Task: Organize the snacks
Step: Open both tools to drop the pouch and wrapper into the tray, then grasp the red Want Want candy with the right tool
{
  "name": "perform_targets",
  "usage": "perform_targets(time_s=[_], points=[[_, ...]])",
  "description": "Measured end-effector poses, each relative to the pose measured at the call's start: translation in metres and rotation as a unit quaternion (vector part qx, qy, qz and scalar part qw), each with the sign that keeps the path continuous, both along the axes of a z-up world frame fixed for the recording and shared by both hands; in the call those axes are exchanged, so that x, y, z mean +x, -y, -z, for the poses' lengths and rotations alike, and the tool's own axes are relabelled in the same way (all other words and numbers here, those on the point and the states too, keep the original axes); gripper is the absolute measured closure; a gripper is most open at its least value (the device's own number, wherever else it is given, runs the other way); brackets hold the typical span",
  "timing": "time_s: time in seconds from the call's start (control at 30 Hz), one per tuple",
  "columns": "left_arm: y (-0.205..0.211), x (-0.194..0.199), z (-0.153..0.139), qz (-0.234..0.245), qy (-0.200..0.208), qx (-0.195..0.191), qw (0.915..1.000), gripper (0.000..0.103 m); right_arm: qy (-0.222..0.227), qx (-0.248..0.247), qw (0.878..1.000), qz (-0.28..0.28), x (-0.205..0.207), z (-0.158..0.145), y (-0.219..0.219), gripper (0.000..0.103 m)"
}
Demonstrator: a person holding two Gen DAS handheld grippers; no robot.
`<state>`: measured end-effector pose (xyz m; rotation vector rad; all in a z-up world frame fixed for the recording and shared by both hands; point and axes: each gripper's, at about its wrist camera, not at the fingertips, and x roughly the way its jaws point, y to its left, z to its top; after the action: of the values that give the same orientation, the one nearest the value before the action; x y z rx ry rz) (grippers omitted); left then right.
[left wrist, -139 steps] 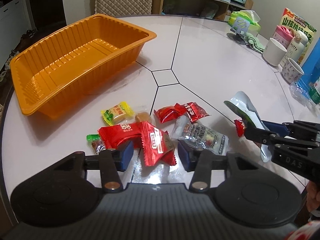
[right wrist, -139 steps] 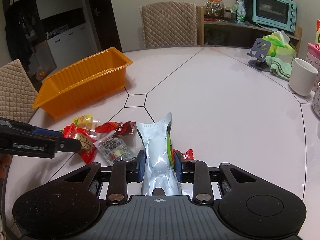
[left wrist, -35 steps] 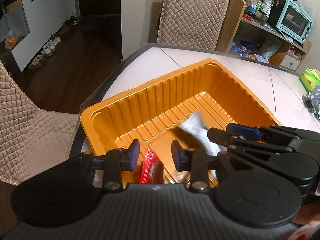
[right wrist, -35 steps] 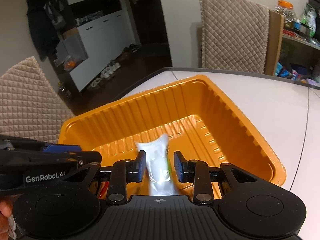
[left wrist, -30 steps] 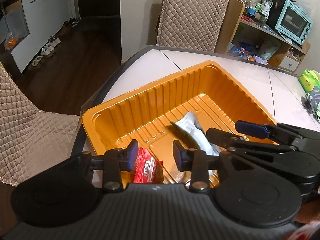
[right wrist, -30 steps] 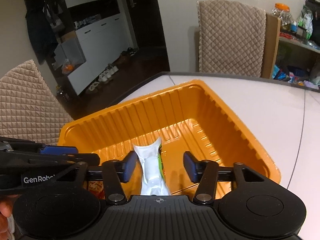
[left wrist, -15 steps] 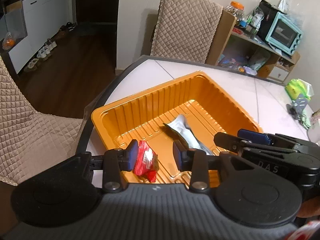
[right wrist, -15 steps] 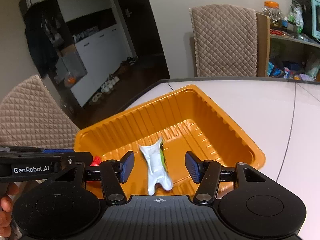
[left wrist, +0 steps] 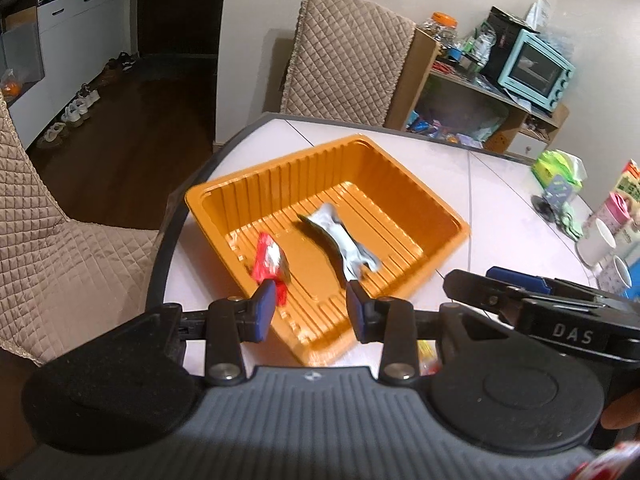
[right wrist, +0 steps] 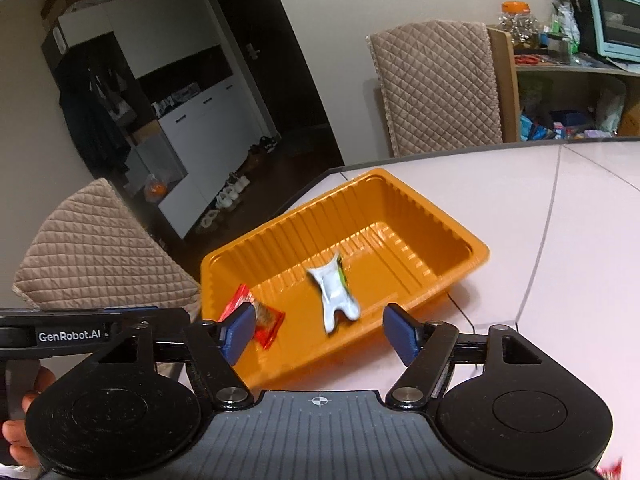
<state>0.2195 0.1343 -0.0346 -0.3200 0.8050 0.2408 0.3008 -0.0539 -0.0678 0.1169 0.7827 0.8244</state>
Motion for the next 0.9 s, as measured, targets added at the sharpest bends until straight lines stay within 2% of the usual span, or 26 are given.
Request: perform_targets(time_s=[0.33,0.63,0.7,0.9], points=[[0.037,-0.039,0.011,0.028,-0.015,-0.003,0.9995,0.065,-0.006,-0.012,1.0,0.025,-0.057,-0.004,0.056,0.027],[0.072,-0.065,0.028,0.07,-0.036,-0.003,0.9969,0.063,-0.019,-0.03,0.998,0.046,-0.088,0.003,0.099,0.027],[0.079,-0.068,0.032,0.078,-0.039,-0.006,0.9962,0.06,-0.027,-0.035,0.998,0.048,-0.09,0.006,0.106,0.027],[0.099,-0.07,0.042,0.102,-0.048,-0.006,0.9936,0.059,-0.034,-0.051,0.997,0.056,-0.104,0.017,0.123,0.027]])
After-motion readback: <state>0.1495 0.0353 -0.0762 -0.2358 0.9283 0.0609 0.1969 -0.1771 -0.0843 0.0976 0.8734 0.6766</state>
